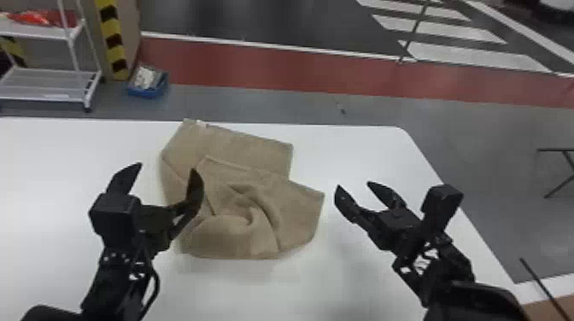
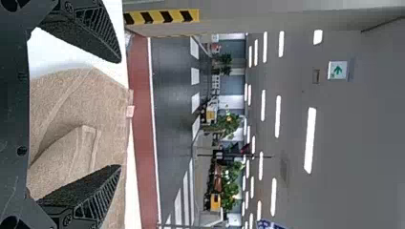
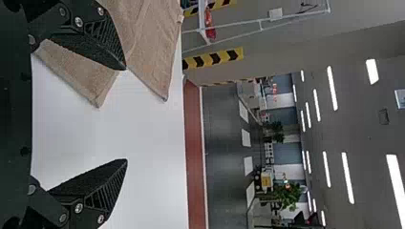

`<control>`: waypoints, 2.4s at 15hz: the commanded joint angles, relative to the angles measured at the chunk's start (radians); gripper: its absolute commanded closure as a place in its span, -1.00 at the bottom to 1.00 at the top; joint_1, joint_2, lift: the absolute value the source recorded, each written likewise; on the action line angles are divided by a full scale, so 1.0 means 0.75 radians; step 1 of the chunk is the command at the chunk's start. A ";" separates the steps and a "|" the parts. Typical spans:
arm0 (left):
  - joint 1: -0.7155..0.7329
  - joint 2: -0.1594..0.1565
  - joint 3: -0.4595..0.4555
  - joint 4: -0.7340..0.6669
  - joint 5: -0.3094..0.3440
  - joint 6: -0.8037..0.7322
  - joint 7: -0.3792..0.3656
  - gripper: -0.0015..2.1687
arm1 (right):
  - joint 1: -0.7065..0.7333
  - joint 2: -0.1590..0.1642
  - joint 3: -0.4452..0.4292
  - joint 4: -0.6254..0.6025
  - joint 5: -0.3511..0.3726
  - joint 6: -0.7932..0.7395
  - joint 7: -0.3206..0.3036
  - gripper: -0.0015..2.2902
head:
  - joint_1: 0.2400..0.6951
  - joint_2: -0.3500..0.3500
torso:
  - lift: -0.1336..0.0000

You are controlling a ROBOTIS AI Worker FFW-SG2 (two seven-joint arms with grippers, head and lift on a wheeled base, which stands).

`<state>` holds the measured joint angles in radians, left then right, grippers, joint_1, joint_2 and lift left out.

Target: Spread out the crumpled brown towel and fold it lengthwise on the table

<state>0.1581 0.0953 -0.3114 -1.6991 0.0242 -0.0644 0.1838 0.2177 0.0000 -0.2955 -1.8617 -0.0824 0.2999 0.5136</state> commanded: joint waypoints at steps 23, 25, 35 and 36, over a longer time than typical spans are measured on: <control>0.129 0.133 0.372 -0.144 0.232 -0.173 0.019 -0.90 | -0.775 0.001 0.787 0.785 0.089 0.385 -0.006 -0.50 | 1.00 0.83 | -0.86; 0.129 0.133 0.366 -0.144 0.230 -0.169 0.019 -0.90 | -0.785 0.001 0.785 0.785 0.089 0.458 0.000 0.00 | 1.00 0.82 | -0.86; 0.120 0.124 0.331 -0.142 0.217 -0.165 0.013 -0.90 | -0.513 -0.035 0.599 0.298 0.006 0.381 0.064 0.79 | 1.00 0.78 | -0.86; 0.118 0.122 0.331 -0.140 0.215 -0.165 0.009 -0.90 | -0.466 -0.070 0.547 0.187 -0.027 0.397 0.052 0.79 | 1.00 0.76 | -0.86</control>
<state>0.2491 0.1894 -0.0602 -1.8057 0.1881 -0.1892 0.1914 -0.1782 -0.0228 0.1640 -1.6163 -0.0706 0.5853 0.5584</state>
